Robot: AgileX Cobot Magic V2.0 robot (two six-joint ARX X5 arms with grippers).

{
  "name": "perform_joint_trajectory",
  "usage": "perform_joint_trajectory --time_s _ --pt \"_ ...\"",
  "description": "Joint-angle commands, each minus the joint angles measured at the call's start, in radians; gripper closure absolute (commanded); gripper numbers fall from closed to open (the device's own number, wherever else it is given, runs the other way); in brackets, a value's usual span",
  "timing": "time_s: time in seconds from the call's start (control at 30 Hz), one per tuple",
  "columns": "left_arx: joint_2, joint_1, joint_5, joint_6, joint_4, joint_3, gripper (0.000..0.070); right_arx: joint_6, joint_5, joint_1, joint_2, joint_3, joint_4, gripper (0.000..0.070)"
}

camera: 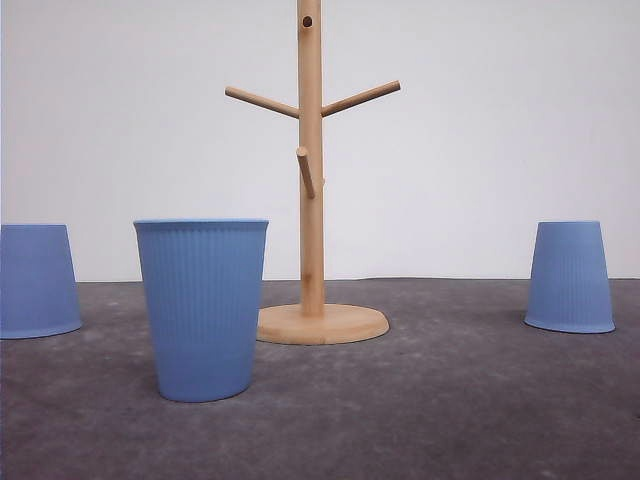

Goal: Place three cups

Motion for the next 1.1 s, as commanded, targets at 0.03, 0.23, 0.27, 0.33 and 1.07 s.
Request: perform_joint_trajectory --time_s 0.03,0.23,0.27,0.33,1.07 --pt "-0.001 0.0 -0.002 0.014 -0.003 -0.013 0.07 0.011 -0.001 -0.001 -0.001 -0.004 0.012 0.069" --pt "-0.001 -0.001 0.008 -0.156 0.003 -0.013 0.07 0.091 -0.004 0.001 -0.001 -0.004 0.013 0.069" --pt "-0.001 -0.001 0.008 -0.205 0.012 -0.013 0.07 0.123 -0.006 0.001 -0.001 -0.003 0.013 0.069" --pt "-0.001 -0.001 0.01 -0.311 0.035 -0.013 0.07 0.183 -0.009 0.001 -0.001 -0.003 0.013 0.069" --pt "0.063 -0.001 0.012 -0.409 -0.04 0.327 0.0697 0.394 -0.039 0.001 0.021 0.32 -0.157 0.0693"
